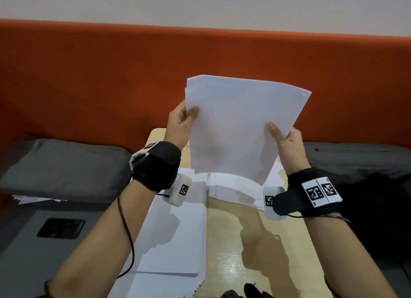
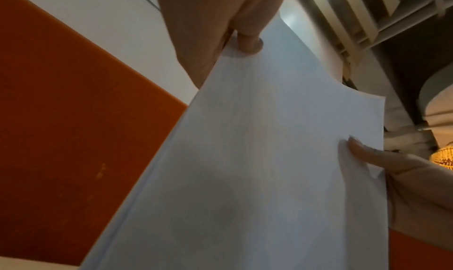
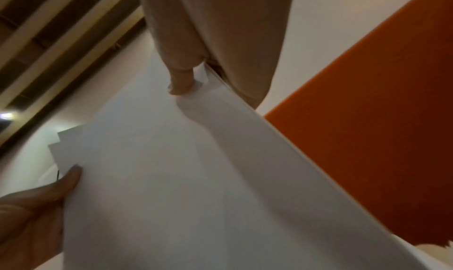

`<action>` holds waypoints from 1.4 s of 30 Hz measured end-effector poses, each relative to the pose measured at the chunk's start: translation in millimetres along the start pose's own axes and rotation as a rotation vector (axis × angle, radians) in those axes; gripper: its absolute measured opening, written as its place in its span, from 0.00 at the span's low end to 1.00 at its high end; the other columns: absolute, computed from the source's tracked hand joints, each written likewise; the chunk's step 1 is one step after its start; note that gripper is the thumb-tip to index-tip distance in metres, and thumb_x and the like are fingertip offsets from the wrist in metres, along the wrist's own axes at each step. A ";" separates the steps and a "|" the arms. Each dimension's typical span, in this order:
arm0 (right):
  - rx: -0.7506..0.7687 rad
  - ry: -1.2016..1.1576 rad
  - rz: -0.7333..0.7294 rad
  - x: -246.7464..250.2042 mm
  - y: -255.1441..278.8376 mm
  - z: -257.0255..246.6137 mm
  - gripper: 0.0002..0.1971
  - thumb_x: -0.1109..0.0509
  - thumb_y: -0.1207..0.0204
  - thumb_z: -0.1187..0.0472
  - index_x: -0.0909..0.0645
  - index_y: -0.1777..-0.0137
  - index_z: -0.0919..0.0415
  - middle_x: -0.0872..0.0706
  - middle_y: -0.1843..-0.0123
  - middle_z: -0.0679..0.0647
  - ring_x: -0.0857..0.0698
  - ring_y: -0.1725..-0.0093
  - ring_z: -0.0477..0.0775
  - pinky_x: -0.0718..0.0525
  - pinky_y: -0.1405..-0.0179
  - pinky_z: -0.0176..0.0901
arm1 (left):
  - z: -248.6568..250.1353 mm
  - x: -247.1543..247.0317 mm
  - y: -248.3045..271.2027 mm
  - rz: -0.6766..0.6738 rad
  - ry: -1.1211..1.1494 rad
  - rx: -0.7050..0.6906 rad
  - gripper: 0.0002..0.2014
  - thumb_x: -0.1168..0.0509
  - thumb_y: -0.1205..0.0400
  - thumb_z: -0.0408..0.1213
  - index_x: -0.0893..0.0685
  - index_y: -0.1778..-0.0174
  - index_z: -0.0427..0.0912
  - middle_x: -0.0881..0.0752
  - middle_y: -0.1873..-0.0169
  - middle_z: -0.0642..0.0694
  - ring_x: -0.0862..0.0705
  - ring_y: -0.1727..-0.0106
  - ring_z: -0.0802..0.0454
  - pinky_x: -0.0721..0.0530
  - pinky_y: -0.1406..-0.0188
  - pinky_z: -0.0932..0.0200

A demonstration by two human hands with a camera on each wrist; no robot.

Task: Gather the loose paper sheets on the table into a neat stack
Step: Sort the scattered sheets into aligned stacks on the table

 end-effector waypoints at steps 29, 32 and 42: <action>-0.263 0.140 0.344 41.0 -16.9 81.0 0.15 0.32 0.23 0.65 0.20 0.39 0.71 0.14 0.42 0.63 0.15 0.41 0.61 0.20 0.34 0.56 | -128.1 12.1 81.9 -0.267 -0.309 0.682 0.09 0.40 0.19 0.21 0.18 0.59 0.36 0.15 0.63 0.40 0.13 0.67 0.55 0.15 0.67 0.70; -0.261 0.185 0.319 45.8 -21.6 82.4 0.14 0.32 0.22 0.62 0.18 0.40 0.70 0.13 0.43 0.61 0.15 0.42 0.61 0.20 0.34 0.59 | -117.3 12.6 73.5 -0.201 -0.261 0.608 0.10 0.34 0.21 0.25 0.22 0.46 0.41 0.16 0.55 0.50 0.16 0.53 0.55 0.15 0.55 0.67; -0.301 0.211 0.308 43.2 -11.1 89.9 0.15 0.32 0.22 0.62 0.19 0.37 0.66 0.14 0.40 0.60 0.15 0.40 0.59 0.20 0.33 0.59 | -108.2 12.4 66.2 0.021 -0.150 0.619 0.19 0.34 0.24 0.18 0.23 0.38 0.31 0.17 0.42 0.31 0.15 0.59 0.52 0.14 0.65 0.71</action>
Point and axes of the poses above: each hand's wrist, its own y-axis away from the middle knuckle, its own x-axis out of the back of the hand, z = x × y, the point moved 4 cm from there along -y, towards the middle knuckle
